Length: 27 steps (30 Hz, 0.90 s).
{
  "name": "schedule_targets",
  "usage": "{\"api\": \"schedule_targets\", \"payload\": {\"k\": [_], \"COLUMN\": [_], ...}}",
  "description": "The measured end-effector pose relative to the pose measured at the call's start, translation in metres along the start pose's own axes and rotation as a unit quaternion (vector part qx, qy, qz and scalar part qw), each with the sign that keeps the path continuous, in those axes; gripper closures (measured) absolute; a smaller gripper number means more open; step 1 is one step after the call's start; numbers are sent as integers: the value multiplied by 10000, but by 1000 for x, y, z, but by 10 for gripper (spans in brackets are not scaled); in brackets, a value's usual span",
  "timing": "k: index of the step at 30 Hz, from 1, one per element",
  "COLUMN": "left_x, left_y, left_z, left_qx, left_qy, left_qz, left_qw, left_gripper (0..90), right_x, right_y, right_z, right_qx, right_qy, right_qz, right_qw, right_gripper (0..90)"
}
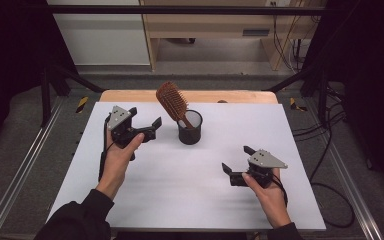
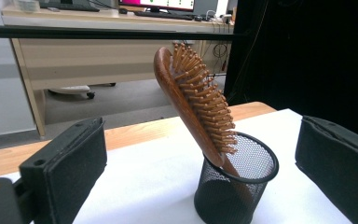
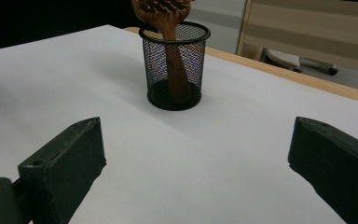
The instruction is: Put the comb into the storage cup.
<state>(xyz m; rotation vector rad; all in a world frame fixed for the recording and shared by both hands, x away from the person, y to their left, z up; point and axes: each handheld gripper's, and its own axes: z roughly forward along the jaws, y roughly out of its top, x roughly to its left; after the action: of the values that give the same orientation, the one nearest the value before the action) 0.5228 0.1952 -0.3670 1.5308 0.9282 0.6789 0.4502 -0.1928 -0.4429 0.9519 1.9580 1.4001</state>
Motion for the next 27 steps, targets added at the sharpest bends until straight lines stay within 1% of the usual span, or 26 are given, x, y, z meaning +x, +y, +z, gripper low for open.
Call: {"api": "schedule_targets", "payload": {"k": [6, 9, 16, 22, 27], "left_x": [5, 9, 23, 33, 42], "left_y": [2, 2, 3, 2, -3], "left_z": [-14, -23, -44, -60, -74], "left_qx": [-28, -71, -171, -195, -210], "left_qy": [-7, 21, 139, 248, 306], "left_qz": [68, 41, -25, 54, 7], "left_qw": [10000, 10000, 9998, 9995, 9993], "left_gripper": [24, 24, 24, 24, 24], "right_x": [0, -1, -1, -2, -3], "right_y": [0, 0, 0, 0, -1], "right_z": [0, -1, -2, -3, -3], "right_qx": [6, -2, -24, -63, -120], "right_qy": [21, 28, -17, -77, -136], "right_qz": [-3, -9, -15, -28, -56], "right_qw": [10000, 10000, 10000, 9999, 9998], "right_gripper": [40, 41, 41, 42, 42]}}
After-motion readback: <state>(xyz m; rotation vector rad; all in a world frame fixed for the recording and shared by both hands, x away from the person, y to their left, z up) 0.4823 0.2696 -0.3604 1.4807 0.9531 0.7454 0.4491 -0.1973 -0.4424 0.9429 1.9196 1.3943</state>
